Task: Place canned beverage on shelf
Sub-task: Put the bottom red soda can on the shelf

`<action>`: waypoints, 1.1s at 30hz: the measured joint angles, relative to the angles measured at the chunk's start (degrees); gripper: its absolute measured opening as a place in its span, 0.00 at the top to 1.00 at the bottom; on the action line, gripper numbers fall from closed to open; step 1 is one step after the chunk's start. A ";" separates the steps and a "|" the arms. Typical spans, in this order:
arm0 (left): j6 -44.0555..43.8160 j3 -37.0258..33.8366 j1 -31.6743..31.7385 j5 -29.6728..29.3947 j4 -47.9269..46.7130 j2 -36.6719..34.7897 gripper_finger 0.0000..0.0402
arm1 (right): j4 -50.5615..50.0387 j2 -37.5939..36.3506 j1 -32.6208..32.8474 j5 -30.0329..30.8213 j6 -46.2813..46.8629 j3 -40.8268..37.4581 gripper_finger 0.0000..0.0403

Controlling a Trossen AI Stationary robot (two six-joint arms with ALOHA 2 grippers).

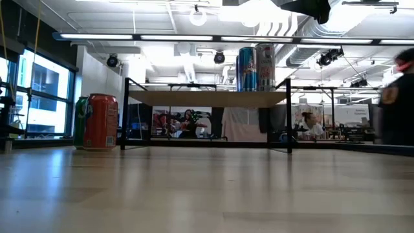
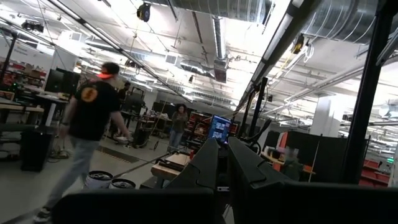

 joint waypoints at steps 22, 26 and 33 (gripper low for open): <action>0.24 0.09 0.02 0.00 0.26 -0.52 1.00 | 5.76 -0.75 0.00 -1.71 -4.54 -0.07 0.01; 0.24 0.09 0.02 0.00 0.22 -0.52 1.00 | 14.34 -1.64 0.12 -3.48 -4.67 4.69 0.01; 0.24 0.09 0.02 -0.02 0.15 -0.52 1.00 | 8.46 -1.77 2.12 -8.26 -7.55 12.66 0.01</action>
